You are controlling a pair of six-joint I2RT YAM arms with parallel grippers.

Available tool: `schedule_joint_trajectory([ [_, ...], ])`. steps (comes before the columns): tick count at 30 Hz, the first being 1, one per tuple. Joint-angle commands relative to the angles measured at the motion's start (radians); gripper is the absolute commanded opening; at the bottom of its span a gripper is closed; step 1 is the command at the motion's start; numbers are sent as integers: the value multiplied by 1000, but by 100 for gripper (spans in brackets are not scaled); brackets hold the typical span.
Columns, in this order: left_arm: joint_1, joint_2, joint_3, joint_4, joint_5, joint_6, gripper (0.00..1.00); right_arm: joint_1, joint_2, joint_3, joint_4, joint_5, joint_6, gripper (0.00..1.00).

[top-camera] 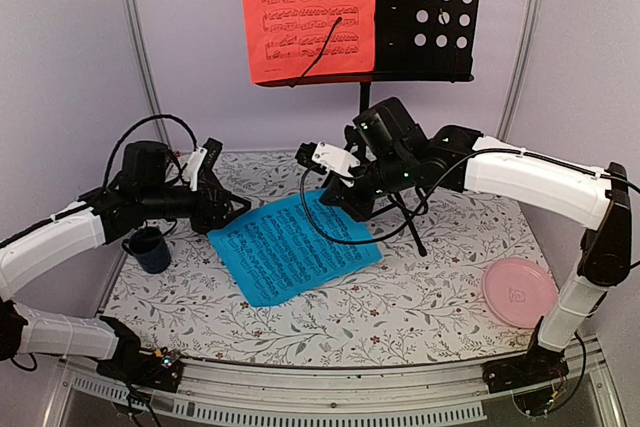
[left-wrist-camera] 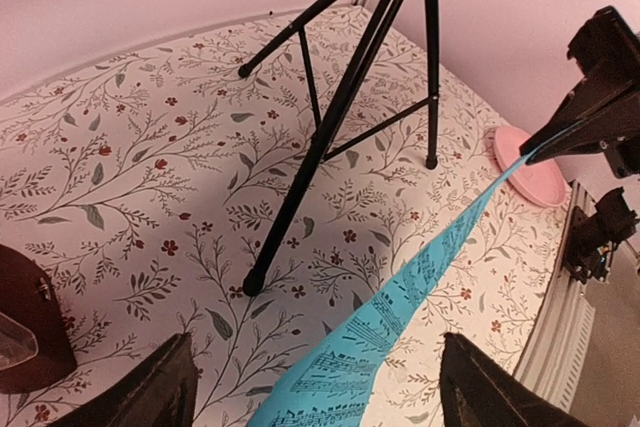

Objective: Set up the instrument practice props

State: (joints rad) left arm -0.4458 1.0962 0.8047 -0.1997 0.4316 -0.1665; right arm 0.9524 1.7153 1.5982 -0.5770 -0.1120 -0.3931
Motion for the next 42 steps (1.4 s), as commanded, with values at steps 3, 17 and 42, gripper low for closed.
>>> schedule_joint_trajectory([
  [3,9,6,41,-15,199,61,84,-6,-1,34,-8,-3,-12,0],
  [17,-131,60,158,-224,125,355,87,8,-43,34,-28,-74,-56,0],
  [42,-288,77,131,-207,26,535,22,94,-134,57,-93,-78,-118,0],
])
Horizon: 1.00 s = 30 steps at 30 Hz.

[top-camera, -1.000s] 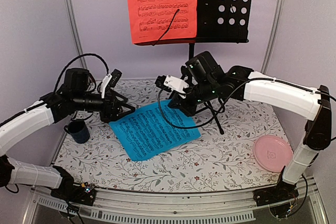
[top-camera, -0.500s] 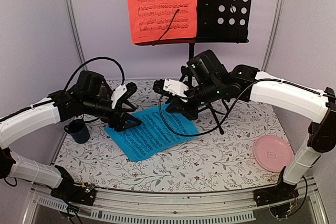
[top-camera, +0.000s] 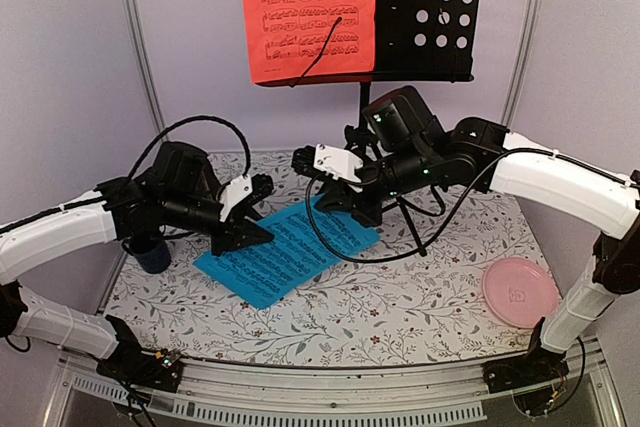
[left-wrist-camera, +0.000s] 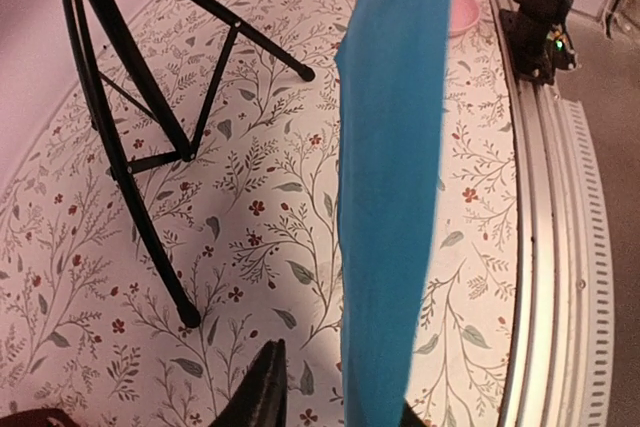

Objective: Set up the instrument practice props

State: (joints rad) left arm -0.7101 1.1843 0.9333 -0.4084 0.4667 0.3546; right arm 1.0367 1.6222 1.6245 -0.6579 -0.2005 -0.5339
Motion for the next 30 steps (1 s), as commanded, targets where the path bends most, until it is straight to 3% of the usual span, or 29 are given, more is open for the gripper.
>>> schedule_joint_trajectory([
  [1,-29,-10,3,2,-19,11,18,10,-43,30,-9,10,29,0],
  [4,-39,-10,3,8,-40,3,3,9,-61,20,11,7,45,1],
  [6,-41,-24,-3,24,-36,-8,0,8,-74,4,35,23,56,5],
  [8,-41,-53,-17,69,-29,-16,0,-6,-95,-19,73,48,78,17],
  [10,-41,-90,-38,122,-32,-24,0,-58,-132,-61,132,11,133,44],
  [12,-40,-124,-56,177,-28,-36,0,-119,-186,-110,204,-49,194,62],
  [15,-41,-150,-52,241,-3,-64,0,-184,-308,-221,364,-83,269,77],
  [19,-43,-154,-21,336,35,-104,0,-292,-433,-342,536,-70,358,81],
  [24,-54,-116,53,496,85,-202,0,-384,-519,-436,650,59,426,80],
  [30,-89,-35,177,673,122,-247,0,-437,-559,-433,738,214,431,71],
])
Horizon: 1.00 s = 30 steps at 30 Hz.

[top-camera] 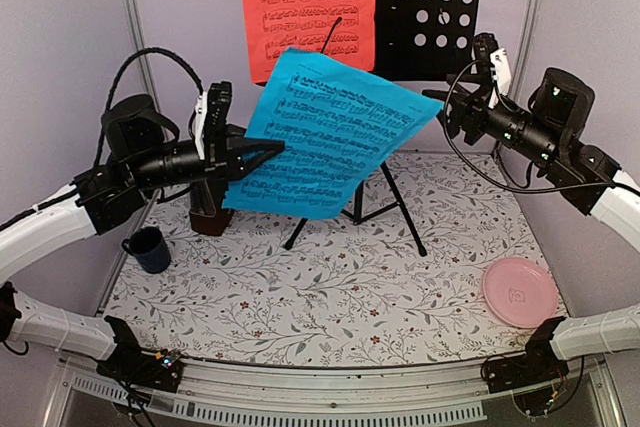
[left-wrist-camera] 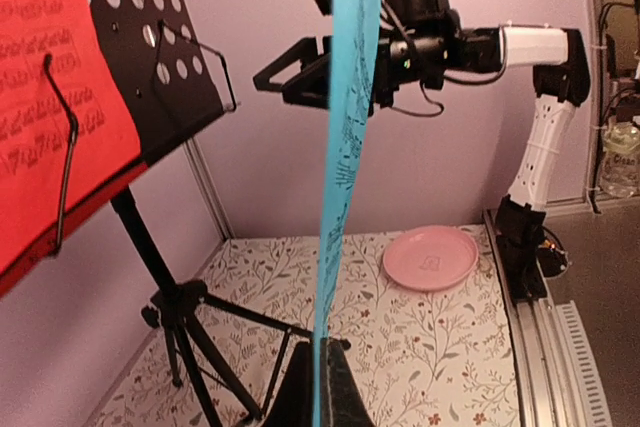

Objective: Set up the instrument practice props

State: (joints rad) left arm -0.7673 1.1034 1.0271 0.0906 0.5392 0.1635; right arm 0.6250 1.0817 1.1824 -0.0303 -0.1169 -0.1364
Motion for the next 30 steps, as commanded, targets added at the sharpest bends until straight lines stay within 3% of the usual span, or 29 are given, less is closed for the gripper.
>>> schedule_joint_trajectory([
  [1,-38,66,112,188,52,-62,0,-28,-16,18,118,158,30,69],
  [6,-61,167,264,255,-24,-129,0,-31,-18,20,182,310,22,61],
  [16,-114,413,617,241,-371,-290,0,-42,42,125,258,425,-20,57],
  [22,-145,514,791,182,-571,-385,0,-47,42,130,275,389,-44,55],
  [30,-150,630,968,59,-744,-498,0,-47,30,97,232,179,-90,48],
])
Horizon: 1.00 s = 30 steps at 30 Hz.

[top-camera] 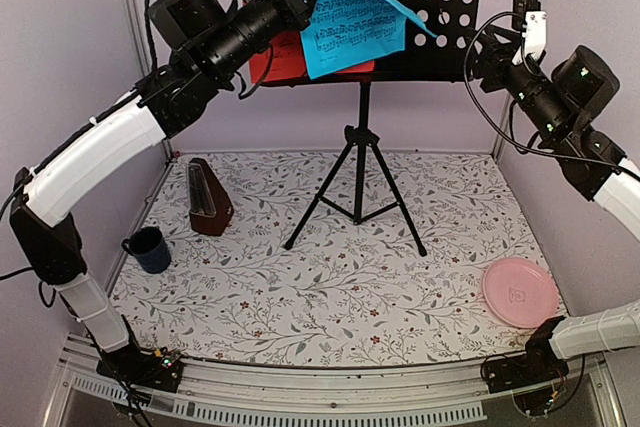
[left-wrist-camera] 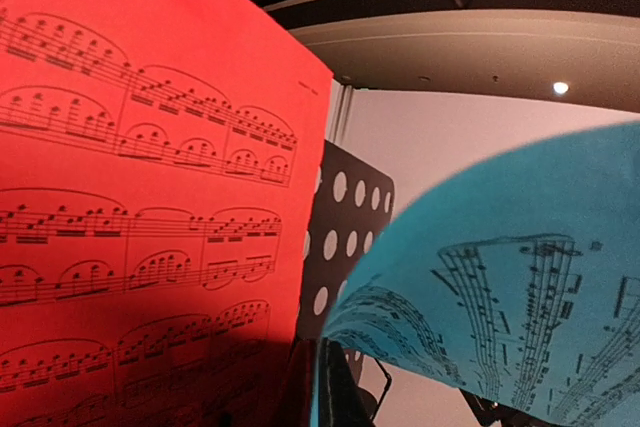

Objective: Set up the instrument practice props

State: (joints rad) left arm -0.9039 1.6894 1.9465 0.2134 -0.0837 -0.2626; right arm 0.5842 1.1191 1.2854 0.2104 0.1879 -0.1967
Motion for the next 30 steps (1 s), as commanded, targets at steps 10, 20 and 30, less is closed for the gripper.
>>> schedule_joint_trajectory([
  [10,-14,102,104,-78,-160,-102,0,-6,58,72,-43,-327,-23,37],
  [20,-24,120,117,-60,-222,-110,0,-8,129,119,23,-45,2,41],
  [30,-36,163,188,-93,-261,-102,0,-18,145,132,7,-399,-18,30],
])
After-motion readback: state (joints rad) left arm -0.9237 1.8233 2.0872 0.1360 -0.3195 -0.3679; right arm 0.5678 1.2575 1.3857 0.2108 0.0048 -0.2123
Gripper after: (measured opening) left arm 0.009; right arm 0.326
